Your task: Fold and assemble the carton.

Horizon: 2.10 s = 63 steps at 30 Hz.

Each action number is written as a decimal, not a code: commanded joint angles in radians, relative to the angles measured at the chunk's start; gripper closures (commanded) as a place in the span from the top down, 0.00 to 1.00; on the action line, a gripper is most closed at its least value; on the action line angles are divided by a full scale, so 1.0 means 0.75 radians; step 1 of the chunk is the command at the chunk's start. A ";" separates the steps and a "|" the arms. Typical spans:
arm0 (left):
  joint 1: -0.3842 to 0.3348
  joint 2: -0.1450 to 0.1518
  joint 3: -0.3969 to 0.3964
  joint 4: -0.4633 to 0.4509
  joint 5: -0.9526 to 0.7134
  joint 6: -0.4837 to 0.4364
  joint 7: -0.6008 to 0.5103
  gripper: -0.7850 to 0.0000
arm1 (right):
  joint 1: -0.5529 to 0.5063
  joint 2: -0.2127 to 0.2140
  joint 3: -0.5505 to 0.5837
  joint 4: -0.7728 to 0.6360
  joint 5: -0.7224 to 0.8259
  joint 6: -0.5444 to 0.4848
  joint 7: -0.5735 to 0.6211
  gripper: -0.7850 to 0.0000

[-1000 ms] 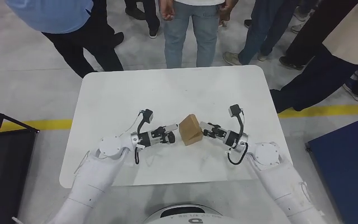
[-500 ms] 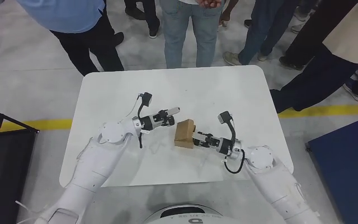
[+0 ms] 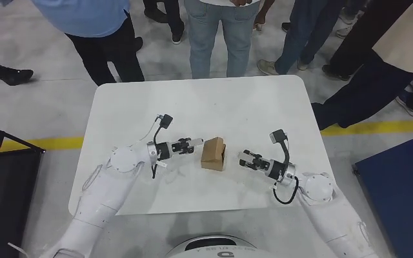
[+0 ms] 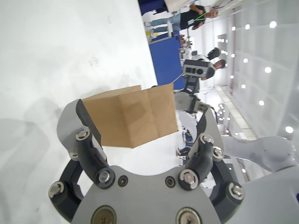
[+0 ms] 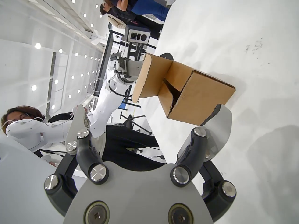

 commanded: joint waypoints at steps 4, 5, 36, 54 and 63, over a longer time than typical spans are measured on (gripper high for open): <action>0.074 0.014 0.006 -0.144 0.177 0.100 0.032 1.00 | 0.025 -0.002 -0.046 -0.007 -0.071 0.063 -0.005 1.00; 0.074 0.014 0.016 -0.154 0.192 0.113 0.044 1.00 | 0.032 -0.003 -0.056 -0.005 -0.088 0.072 -0.015 1.00; -0.021 -0.004 0.185 -0.081 0.316 0.191 0.104 1.00 | 0.030 -0.007 -0.152 -0.079 -0.561 0.307 -0.332 0.74; -0.046 -0.006 0.209 -0.044 0.287 0.148 0.117 1.00 | 0.019 -0.007 -0.175 -0.109 -0.638 0.360 -0.371 0.60; -0.072 -0.010 0.231 -0.004 0.281 0.143 0.122 1.00 | -0.011 0.000 -0.109 -0.122 -0.598 0.355 -0.415 0.60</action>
